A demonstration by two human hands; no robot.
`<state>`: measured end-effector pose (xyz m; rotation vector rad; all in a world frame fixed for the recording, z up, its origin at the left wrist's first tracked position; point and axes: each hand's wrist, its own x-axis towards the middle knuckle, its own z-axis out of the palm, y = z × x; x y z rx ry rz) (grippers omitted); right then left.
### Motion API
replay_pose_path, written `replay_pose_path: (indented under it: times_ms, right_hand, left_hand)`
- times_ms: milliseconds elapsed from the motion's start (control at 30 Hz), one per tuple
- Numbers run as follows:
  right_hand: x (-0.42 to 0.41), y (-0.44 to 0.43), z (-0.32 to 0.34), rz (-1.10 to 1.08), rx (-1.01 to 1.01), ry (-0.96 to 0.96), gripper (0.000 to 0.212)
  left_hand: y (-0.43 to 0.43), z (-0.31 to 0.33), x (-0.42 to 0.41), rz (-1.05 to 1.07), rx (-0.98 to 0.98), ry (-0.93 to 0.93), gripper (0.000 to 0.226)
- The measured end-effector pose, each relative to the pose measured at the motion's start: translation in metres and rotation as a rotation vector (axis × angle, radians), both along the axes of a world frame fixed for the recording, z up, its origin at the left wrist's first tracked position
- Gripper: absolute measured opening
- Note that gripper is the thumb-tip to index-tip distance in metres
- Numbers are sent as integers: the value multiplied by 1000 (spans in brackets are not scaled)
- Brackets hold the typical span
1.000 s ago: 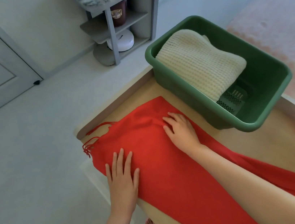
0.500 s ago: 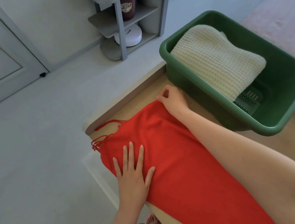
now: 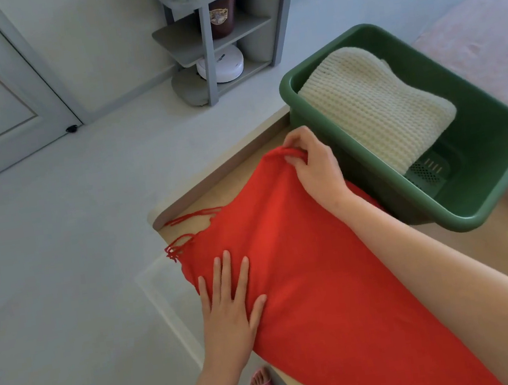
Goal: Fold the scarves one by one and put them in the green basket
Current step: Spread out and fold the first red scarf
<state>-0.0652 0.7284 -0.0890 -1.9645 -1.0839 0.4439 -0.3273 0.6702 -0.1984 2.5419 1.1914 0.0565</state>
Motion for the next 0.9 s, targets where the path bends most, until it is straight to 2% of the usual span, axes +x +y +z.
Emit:
replay_pose_path:
  times_ms: [67, 100, 200, 233, 333, 400, 467, 533, 600, 767, 900]
  right_hand:
    - [-6, -6, 1, -17, 100, -113, 31]
    - [-7, -9, -6, -37, 54, -179, 40]
    - [-10, -21, -39, -95, -342, -414, 72]
    - [-11, -25, -46, -111, -388, -450, 74]
    - [-18, -33, -53, -20, -309, -528, 59]
    - [-25, -39, -58, 136, -360, -531, 56]
    - [-28, -46, -67, 252, -529, -509, 62]
    - [-29, -55, -78, 293, -689, -536, 66]
    - [-27, -63, -82, 269, -754, -572, 68]
    - [-24, -61, -83, 202, -798, -528, 69]
    - [-34, -67, -70, 169, -583, -403, 70]
  left_hand:
    - [5, 1, 2, 28, -3, -11, 67]
    - [8, 2, 4, 31, -5, -11, 67]
    - [11, 2, 8, 25, -4, -6, 69]
    - [12, 2, 9, 26, 2, -3, 70]
    - [15, 2, 9, 49, 23, -6, 71]
    - [19, 1, 9, 76, 18, -15, 71]
    - [22, 0, 9, 87, 12, -7, 71]
    - [24, -1, 8, 79, 21, 8, 71]
    - [28, -2, 8, 54, 31, 16, 71]
    - [61, -3, 20, 5, 70, 52, 74]
    - [90, -3, 19, -35, 72, 48, 80]
